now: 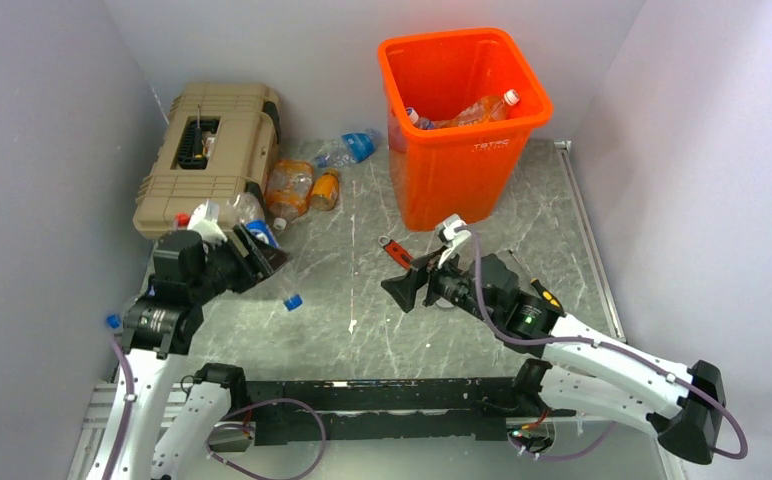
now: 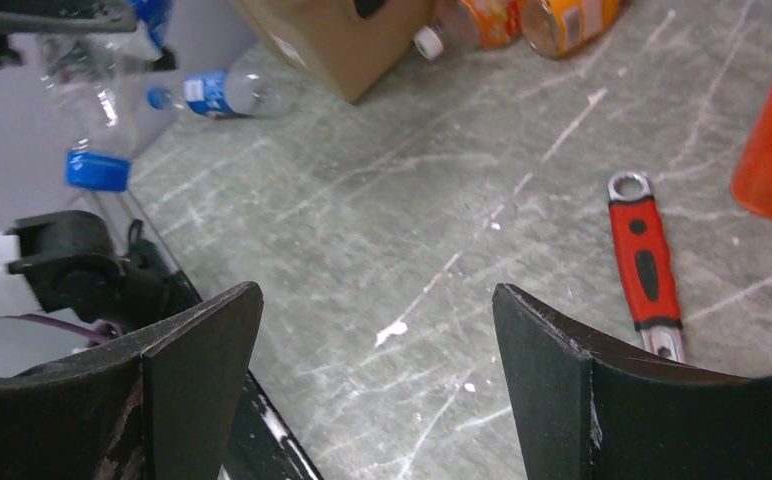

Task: Put the plastic bottles in the bin
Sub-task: Pick up the plastic bottle from the corner of the board.

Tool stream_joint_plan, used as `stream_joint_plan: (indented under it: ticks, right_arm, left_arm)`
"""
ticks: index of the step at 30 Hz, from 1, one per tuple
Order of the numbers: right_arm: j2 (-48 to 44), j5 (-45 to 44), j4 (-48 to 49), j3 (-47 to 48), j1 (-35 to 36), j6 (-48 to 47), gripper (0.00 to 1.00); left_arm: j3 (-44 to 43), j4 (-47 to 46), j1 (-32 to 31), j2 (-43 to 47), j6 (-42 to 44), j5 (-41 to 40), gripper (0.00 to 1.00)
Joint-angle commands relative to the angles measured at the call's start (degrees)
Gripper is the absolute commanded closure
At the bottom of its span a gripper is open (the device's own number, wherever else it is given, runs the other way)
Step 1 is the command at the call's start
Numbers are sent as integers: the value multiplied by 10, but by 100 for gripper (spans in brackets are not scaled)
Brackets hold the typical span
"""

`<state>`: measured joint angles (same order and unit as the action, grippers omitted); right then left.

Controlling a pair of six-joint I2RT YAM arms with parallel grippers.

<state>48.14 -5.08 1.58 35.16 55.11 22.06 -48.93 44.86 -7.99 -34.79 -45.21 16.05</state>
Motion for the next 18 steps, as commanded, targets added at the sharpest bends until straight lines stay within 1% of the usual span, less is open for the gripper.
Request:
stream_joint_plan:
  ticks: [1,4,6,7,8,9,11,13,15,18]
  right_arm:
    - [-34,41,29,37,3,-11,9]
    - [-59,44,62,36,3,7,6]
    - [-70,35,78,49,2,15,4]
    - [-69,35,81,61,2,16,3]
    - [-67,37,80,77,2,14,2]
    - [-64,39,77,95,2,12,2]
    - [-52,35,69,129,2,-2,1]
    - [-31,19,56,164,0,-11,1]
    - [-6,22,48,201,-9,-9,0]
    - [34,63,48,247,-27,11,0]
  left_arm:
    - [-50,-180,-2,-46,100,156,67]
    - [-31,-328,-3,-64,97,246,66]
    - [-21,-414,-5,-86,89,286,66]
    - [-28,-438,-7,-99,93,299,65]
    - [-45,-440,-9,-115,107,304,63]
    - [-71,-420,-10,-130,131,302,61]
    - [-132,-363,-14,-161,199,309,61]
    - [-173,-330,-17,-182,269,330,61]
    - [-186,-314,-22,-190,341,352,62]
    - [-170,-279,-77,-185,455,299,63]
